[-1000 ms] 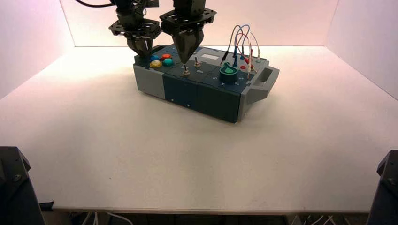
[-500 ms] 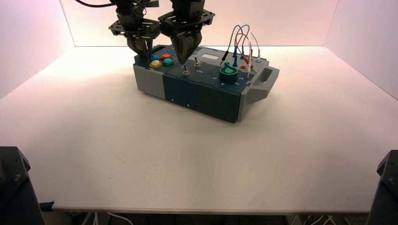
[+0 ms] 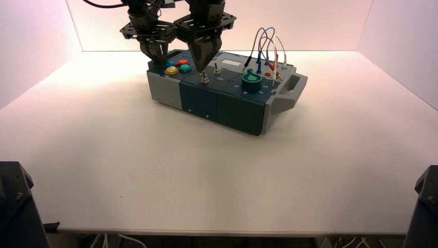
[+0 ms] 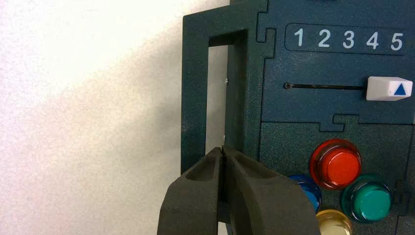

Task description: Flip the bottom switch on with the right gripper.

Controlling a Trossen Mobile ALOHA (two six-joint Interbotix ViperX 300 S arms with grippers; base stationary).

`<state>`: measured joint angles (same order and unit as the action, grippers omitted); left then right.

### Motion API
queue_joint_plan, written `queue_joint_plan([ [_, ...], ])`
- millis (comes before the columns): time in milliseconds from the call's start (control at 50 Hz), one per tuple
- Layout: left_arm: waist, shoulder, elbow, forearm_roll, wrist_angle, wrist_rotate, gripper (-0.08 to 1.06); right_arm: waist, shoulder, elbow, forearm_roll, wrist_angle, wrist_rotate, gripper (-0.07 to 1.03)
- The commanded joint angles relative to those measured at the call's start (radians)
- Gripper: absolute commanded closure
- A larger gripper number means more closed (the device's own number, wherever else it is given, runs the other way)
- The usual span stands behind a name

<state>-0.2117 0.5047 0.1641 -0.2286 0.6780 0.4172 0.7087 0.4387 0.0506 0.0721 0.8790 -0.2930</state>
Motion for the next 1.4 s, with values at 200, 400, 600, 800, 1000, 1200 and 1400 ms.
queue_joint_plan([
  [200, 0.017, 0.028, 0.011, 0.005, 0.0, 0.003, 1.0, 0.005, -0.012, -0.003, -0.008, 0.054, -0.008, 0.98],
  [400, 0.018, 0.029, 0.009, 0.005, 0.0, 0.002, 1.0, 0.005, -0.011, 0.008, -0.008, 0.063, -0.008, 0.98],
  [600, 0.018, 0.031, 0.009, 0.005, 0.002, 0.002, 1.0, 0.005, -0.006, 0.017, -0.009, 0.067, -0.008, 0.98],
  [800, 0.02, 0.031, 0.011, 0.005, 0.002, 0.002, 1.0, 0.003, -0.006, 0.017, -0.009, 0.066, -0.009, 0.98],
  [1000, 0.018, 0.031, 0.011, 0.005, 0.002, 0.002, 1.0, 0.003, -0.02, 0.005, -0.011, 0.058, -0.008, 0.98],
  [1200, 0.02, 0.029, 0.005, 0.006, 0.003, 0.002, 1.0, 0.003, -0.043, -0.021, -0.011, 0.066, -0.008, 0.98],
  [1400, 0.02, 0.015, 0.002, 0.005, 0.003, 0.002, 1.0, 0.003, -0.077, -0.031, -0.011, 0.078, -0.009, 0.98],
])
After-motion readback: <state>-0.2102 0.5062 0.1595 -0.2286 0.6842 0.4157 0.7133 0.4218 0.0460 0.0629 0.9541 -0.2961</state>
